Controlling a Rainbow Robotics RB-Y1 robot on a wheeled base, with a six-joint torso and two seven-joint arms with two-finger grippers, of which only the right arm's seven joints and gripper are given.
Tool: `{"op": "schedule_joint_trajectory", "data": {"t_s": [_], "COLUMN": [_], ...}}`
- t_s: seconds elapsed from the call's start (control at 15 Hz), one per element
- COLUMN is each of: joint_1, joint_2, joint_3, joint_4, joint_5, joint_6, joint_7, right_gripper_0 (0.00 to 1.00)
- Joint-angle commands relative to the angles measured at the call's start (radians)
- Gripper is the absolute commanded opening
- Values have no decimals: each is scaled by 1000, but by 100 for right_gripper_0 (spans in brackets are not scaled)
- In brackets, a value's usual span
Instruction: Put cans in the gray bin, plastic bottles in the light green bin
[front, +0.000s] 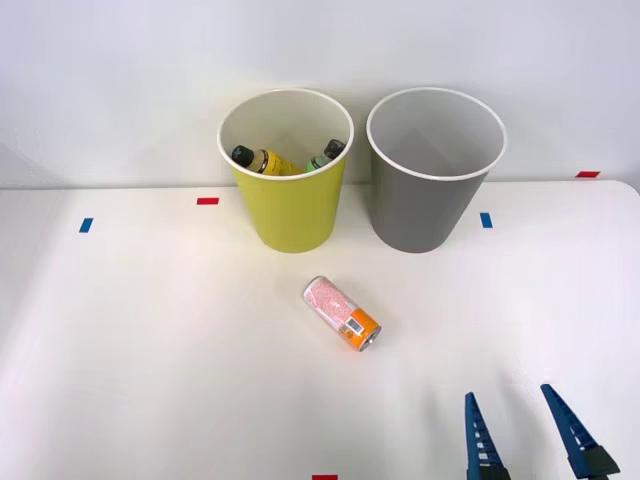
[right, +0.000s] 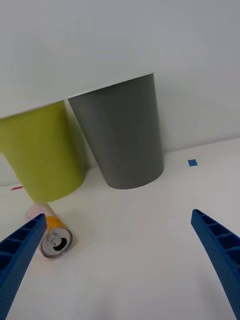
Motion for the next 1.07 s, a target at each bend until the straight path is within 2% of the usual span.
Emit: {"op": "schedule_joint_trajectory", "data": {"t_s": [0.07, 0.27, 0.47, 1.07], "joint_1": [25, 82, 126, 172], "joint_2": [8, -25, -51, -47], "joint_3": [3, 55, 98, 99], "joint_4": [25, 26, 28, 25], "joint_5": [-19, -124, -202, -211], "joint_6": [-68, -76, -76, -81], "joint_7": [187, 380, 478, 498], "right_gripper_0": [100, 100, 100, 100]}}
